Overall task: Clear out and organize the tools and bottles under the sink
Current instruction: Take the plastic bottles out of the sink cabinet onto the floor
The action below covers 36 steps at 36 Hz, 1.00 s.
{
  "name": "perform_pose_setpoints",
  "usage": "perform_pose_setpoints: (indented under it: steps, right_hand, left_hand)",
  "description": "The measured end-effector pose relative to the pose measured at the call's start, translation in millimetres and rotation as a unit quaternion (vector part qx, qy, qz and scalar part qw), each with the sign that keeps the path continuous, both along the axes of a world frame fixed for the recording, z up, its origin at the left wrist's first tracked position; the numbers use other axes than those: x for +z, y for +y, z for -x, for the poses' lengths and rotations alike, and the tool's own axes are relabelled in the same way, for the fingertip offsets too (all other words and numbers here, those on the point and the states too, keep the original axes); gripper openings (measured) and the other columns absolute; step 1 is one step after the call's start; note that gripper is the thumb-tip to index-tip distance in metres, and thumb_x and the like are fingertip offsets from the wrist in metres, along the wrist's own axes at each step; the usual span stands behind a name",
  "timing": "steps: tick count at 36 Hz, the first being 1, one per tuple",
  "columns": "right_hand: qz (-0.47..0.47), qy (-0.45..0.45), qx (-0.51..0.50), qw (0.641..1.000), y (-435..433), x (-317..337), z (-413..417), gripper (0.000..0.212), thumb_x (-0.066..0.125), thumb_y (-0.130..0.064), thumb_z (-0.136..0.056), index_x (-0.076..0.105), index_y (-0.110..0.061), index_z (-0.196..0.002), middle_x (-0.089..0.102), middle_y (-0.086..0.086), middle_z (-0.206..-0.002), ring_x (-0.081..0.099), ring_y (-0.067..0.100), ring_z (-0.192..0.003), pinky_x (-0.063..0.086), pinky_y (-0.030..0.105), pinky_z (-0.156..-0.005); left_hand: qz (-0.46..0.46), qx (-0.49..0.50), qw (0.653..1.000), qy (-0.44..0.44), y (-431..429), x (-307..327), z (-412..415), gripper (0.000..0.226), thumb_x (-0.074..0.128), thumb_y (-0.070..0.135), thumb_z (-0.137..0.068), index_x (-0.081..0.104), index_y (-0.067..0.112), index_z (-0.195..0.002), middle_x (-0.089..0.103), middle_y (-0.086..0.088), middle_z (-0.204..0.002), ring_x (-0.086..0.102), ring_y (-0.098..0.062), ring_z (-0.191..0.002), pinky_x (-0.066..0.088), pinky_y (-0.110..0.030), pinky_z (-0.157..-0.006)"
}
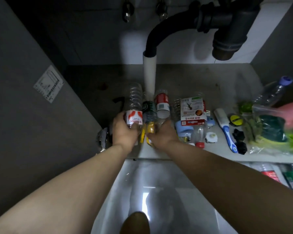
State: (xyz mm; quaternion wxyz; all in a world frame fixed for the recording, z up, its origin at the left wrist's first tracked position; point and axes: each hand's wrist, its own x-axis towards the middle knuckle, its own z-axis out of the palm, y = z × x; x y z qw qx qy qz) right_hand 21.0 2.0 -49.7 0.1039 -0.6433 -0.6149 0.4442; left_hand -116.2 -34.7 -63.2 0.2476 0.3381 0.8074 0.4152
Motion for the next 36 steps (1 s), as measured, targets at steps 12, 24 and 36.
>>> perform_pose_setpoints:
  steps: [12, 24, 36]
  right_hand:
    - [0.097, 0.091, 0.065, 0.989, -29, 124, -180, 0.044, 0.077, -0.017, -0.088, 0.054, -0.012, -0.126, 0.069, 0.014, -0.111, 0.071, 0.024, -0.074, 0.061, 0.049, -0.084]
    - [0.249, 0.007, -0.032, 0.968, -135, 89, -378, 0.046, 0.079, -0.018, -0.084, 0.049, -0.014, -0.119, 0.066, 0.02, -0.113, 0.076, 0.032, -0.085, 0.062, 0.044, -0.078]
    - [0.156, -0.147, -0.068, 0.974, -155, -38, -405, 0.057, 0.075, -0.038, -0.085, 0.042, -0.014, -0.126, 0.062, 0.012, -0.117, 0.069, 0.03, -0.097, 0.059, 0.045, -0.085]
  left_hand:
    - [0.089, -0.171, 0.948, -0.252, -18, 119, -77, 0.042, 0.079, 0.018, -0.087, 0.062, 0.01, -0.124, 0.073, -0.015, -0.115, 0.075, -0.029, -0.097, 0.064, -0.045, -0.081]
    - [0.256, -0.291, 0.84, -0.38, -96, 63, -249, 0.053, 0.082, 0.02, -0.085, 0.056, 0.015, -0.13, 0.078, -0.008, -0.106, 0.077, -0.023, -0.092, 0.063, -0.038, -0.073]
    - [0.294, -0.24, 0.857, -0.349, -111, -31, -333, 0.086, 0.085, 0.024, -0.081, 0.03, 0.025, -0.148, 0.05, -0.012, -0.141, 0.067, -0.035, -0.107, 0.063, -0.052, -0.078]
